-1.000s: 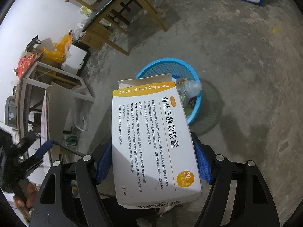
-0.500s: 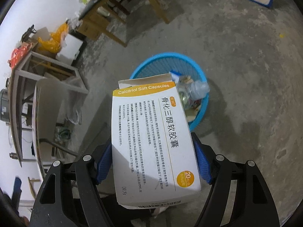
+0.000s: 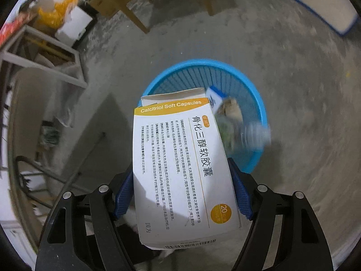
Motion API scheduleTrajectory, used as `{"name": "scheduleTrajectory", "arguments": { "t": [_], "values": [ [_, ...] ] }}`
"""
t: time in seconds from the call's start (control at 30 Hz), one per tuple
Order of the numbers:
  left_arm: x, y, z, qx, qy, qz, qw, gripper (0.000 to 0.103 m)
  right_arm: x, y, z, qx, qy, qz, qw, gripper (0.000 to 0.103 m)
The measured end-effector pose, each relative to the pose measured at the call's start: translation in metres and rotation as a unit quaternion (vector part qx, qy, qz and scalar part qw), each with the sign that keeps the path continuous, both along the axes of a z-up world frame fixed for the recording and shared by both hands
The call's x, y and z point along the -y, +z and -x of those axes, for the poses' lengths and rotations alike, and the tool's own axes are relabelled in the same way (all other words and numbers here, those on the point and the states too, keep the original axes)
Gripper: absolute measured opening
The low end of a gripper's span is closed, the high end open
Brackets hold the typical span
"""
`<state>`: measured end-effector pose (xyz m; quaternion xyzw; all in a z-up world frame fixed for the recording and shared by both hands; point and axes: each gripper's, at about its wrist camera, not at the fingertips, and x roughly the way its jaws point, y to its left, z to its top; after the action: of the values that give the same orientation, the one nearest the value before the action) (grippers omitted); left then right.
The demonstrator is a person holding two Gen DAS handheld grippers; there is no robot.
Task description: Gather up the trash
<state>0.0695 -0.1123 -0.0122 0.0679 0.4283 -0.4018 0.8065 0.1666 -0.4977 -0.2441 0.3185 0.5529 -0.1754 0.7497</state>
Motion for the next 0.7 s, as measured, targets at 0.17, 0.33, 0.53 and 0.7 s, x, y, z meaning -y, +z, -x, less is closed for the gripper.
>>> {"name": "scheduleTrajectory", "arguments": {
  "t": [0.17, 0.33, 0.53, 0.7],
  "values": [
    [0.003, -0.001, 0.001, 0.008, 0.002, -0.003, 1.0, 0.084, 0.018, -0.012, -0.038, -0.02, -0.006, 0.056, 0.998, 0.076],
    [0.008, -0.001, 0.005, 0.012, -0.004, 0.002, 0.9999, 0.086, 0.027, -0.018, -0.028, -0.003, -0.03, 0.047, 0.998, 0.08],
    [0.009, -0.003, 0.006, 0.014, -0.008, 0.008, 0.9998, 0.087, 0.017, 0.008, 0.007, 0.044, -0.041, 0.049, 0.997, 0.08],
    [0.005, -0.004, 0.009, 0.019, 0.004, 0.019, 0.9996, 0.091, -0.009, 0.046, 0.048, 0.089, -0.033, 0.071, 0.993, 0.08]
  ]
}}
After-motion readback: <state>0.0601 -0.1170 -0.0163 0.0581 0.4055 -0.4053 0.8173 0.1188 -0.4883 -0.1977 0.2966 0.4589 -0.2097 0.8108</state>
